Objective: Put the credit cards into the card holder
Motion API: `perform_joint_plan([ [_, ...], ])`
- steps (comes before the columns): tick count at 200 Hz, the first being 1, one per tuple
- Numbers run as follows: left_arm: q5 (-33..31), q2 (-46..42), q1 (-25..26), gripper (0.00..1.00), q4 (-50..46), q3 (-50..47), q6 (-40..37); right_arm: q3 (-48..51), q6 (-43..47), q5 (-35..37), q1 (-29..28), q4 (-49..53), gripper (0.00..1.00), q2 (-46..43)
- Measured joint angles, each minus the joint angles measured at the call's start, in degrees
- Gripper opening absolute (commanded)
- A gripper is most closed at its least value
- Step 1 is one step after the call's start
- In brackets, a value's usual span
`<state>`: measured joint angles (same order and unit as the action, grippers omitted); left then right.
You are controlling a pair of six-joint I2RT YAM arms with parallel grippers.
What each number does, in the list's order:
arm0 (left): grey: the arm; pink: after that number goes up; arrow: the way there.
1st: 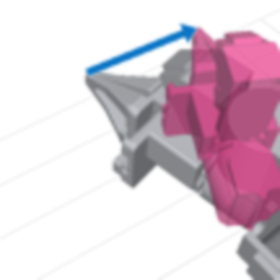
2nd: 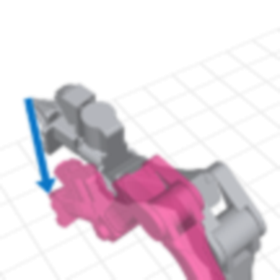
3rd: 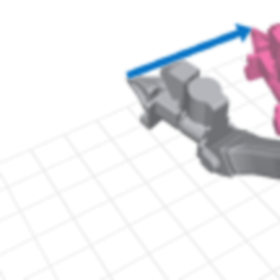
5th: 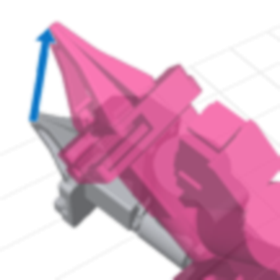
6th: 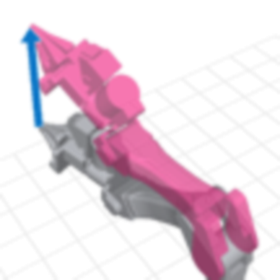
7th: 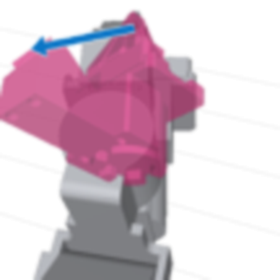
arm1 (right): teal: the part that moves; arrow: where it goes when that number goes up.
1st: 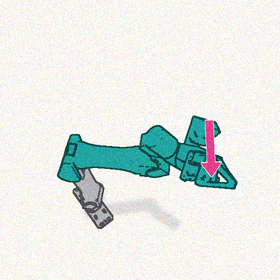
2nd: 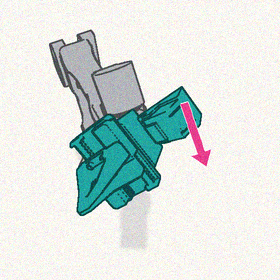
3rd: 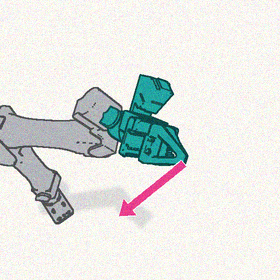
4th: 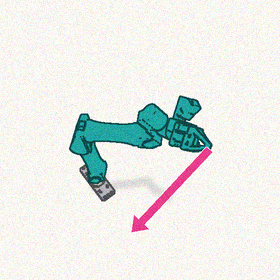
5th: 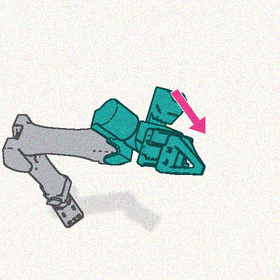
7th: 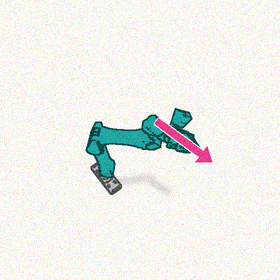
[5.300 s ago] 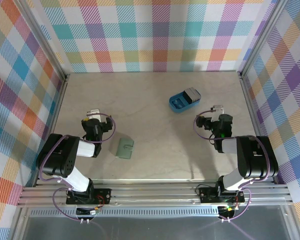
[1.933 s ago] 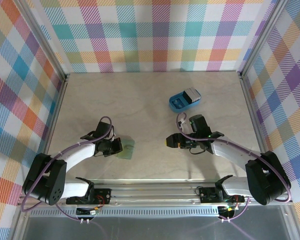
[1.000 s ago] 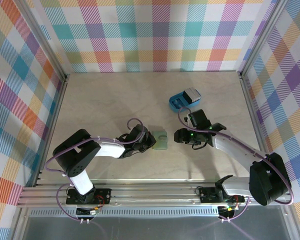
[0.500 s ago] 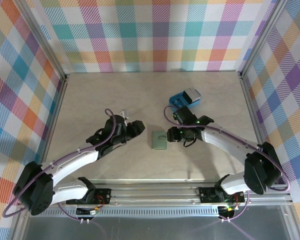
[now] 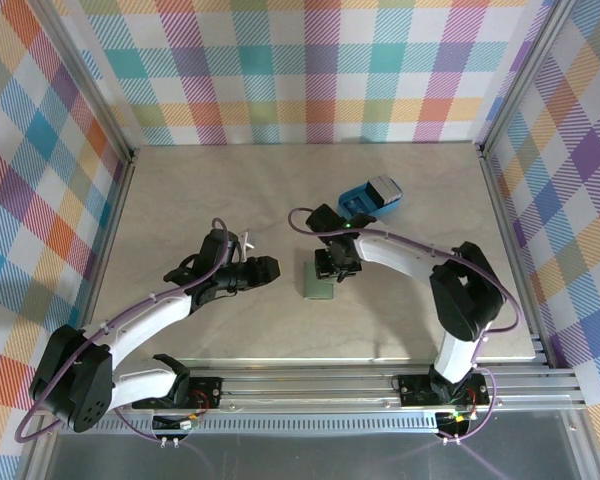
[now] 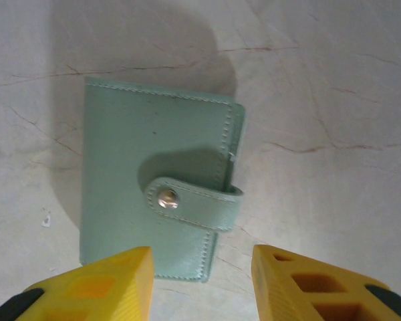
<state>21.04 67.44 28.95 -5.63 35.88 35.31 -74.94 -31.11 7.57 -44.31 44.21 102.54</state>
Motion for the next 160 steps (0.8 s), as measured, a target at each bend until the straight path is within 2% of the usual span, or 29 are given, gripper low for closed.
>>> perform_joint_plan([
  [82,1.9,-0.5,-0.02,0.49,1.4,-3.8,-0.22,-7.08,-0.2,0.37,-2.67,2.43,0.34,9.33],
  [160,1.97,-2.78,-0.02,0.49,3.15,-6.8,0.66,-8.94,-0.22,2.4,-2.67,3.93,0.3,12.92],
])
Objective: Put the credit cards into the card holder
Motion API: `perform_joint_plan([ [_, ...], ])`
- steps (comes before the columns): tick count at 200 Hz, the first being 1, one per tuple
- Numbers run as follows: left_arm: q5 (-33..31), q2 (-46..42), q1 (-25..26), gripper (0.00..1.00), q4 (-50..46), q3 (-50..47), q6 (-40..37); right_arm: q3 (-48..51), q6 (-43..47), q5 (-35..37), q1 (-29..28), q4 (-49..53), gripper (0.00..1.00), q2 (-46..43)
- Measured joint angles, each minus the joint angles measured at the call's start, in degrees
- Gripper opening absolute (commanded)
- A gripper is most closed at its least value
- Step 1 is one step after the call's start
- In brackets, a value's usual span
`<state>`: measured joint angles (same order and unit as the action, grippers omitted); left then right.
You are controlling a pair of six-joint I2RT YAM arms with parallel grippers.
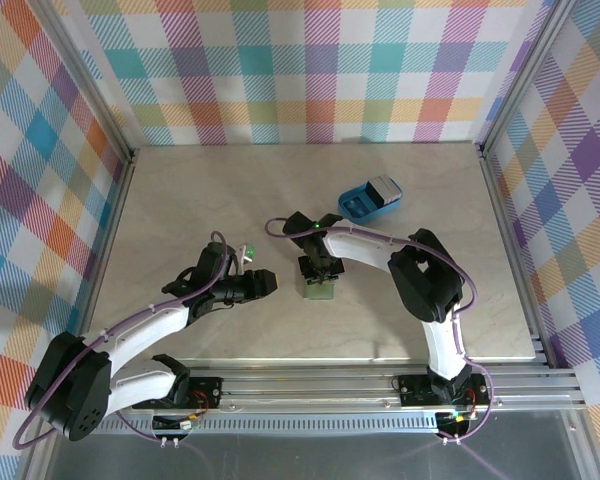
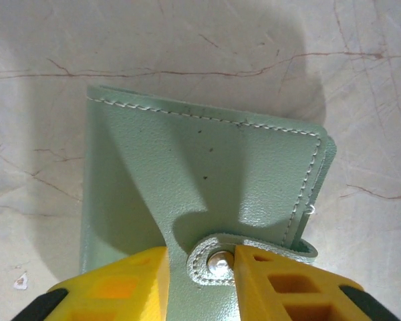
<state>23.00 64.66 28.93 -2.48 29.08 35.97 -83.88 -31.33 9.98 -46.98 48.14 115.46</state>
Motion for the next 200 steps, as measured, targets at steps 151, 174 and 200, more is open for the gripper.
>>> perform_joint_plan([
  [151,0.02,8.5,3.56,0.35,8.52,0.39,2.97,6.4,-0.42,-6.12,2.23,-7.39,0.0,-4.44],
  [174,-0.61,10.69,4.98,0.21,10.51,1.03,4.07,9.46,-0.39,-9.44,3.85,-10.97,0.0,-6.19],
  [200,-1.31,13.38,6.34,0.11,13.16,1.79,5.29,13.11,-0.37,-12.83,5.4,-14.75,0.0,-8.52],
])
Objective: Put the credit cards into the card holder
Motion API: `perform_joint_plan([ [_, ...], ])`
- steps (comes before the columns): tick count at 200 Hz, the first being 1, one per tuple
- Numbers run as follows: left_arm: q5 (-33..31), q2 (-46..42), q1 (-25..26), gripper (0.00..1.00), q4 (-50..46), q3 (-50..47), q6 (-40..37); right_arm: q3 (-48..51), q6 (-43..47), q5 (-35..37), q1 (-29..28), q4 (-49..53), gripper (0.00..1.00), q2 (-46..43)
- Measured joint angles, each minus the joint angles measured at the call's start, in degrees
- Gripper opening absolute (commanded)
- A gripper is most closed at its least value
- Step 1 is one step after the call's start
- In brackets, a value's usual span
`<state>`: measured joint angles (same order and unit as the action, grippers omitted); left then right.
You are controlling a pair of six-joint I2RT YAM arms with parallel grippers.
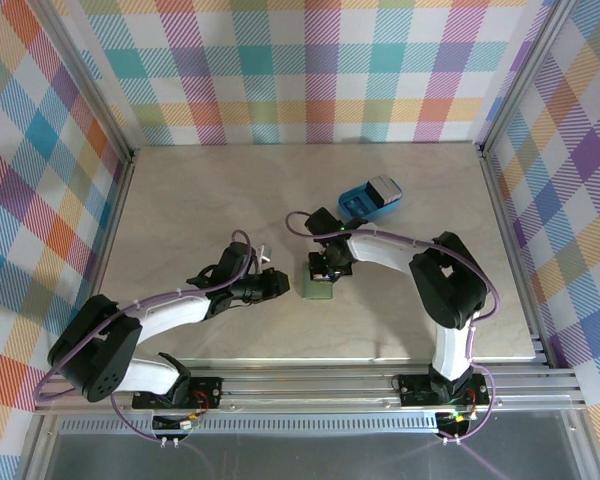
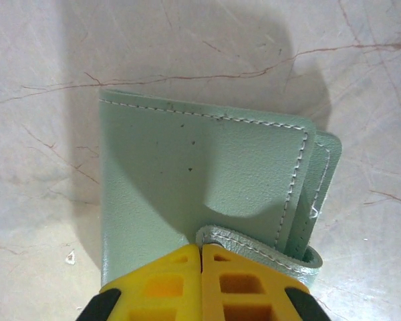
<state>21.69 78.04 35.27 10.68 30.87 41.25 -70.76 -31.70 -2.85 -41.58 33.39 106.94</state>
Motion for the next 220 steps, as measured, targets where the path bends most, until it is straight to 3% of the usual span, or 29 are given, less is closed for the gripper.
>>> perform_joint_plan([
  [32,-1.05,4.11,1.9,0.0,2.56,1.68,0.79,2.14,0.22,-2.49,1.36,-1.92,0.0,-1.2],
  [120,-6.03,18.86,7.41,0.0,10.01,7.39,1.64,3.76,1.05,-5.86,1.79,-5.33,0.0,-1.4],
  [220,-8.35,22.95,8.17,0.0,22.53,5.25,4.63,10.64,2.21,-9.66,6.43,-9.64,0.0,-7.89],
])
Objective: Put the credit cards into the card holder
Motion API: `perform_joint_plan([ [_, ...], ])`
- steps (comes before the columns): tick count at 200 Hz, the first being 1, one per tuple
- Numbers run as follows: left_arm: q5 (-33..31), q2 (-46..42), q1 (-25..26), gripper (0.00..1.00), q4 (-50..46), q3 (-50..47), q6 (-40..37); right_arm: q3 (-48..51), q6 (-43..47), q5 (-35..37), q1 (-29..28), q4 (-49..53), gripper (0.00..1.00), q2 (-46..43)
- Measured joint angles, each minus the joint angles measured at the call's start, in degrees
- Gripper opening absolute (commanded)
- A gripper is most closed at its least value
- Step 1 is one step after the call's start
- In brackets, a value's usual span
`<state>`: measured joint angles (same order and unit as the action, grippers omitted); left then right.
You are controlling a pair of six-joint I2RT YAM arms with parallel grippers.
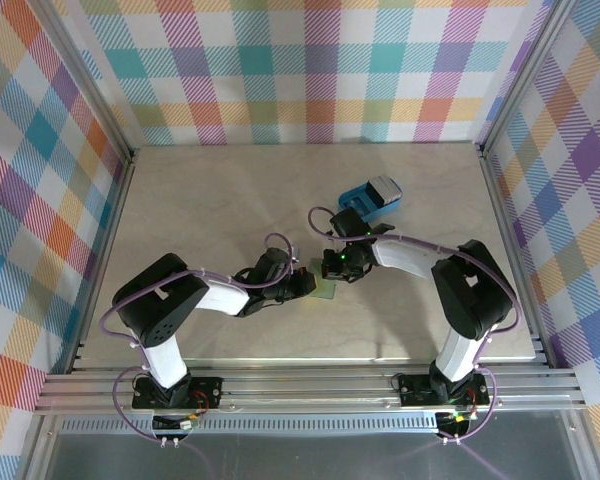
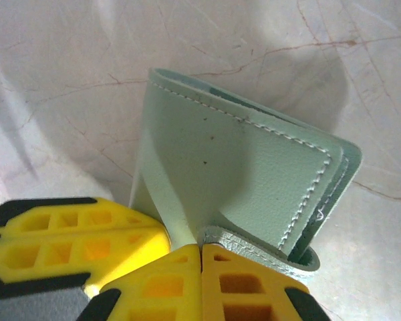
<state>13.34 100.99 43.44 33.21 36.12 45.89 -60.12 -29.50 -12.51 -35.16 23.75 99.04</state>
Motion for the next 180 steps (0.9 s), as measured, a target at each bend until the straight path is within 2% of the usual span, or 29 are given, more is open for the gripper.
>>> perform_joint_plan([
  [60,-1.27,0.81,0.31,0.0,1.68,0.02,1.03,4.09,2.12,0.07,3.37,0.98,0.0,-5.95],
  [114,-2.67,0.13,1.11,0.0,1.79,-0.61,1.29,5.64,5.25,4.2,5.05,3.52,0.0,-7.04],
  [145,-4.57,-1.86,2.95,0.15,2.91,-3.06,3.56,6.82,8.57,5.07,7.02,4.02,0.0,-7.04],
  [180,-6.1,-3.37,5.16,0.25,4.46,-4.87,7.28,6.88,11.85,4.55,9.51,4.22,0.0,-7.04],
])
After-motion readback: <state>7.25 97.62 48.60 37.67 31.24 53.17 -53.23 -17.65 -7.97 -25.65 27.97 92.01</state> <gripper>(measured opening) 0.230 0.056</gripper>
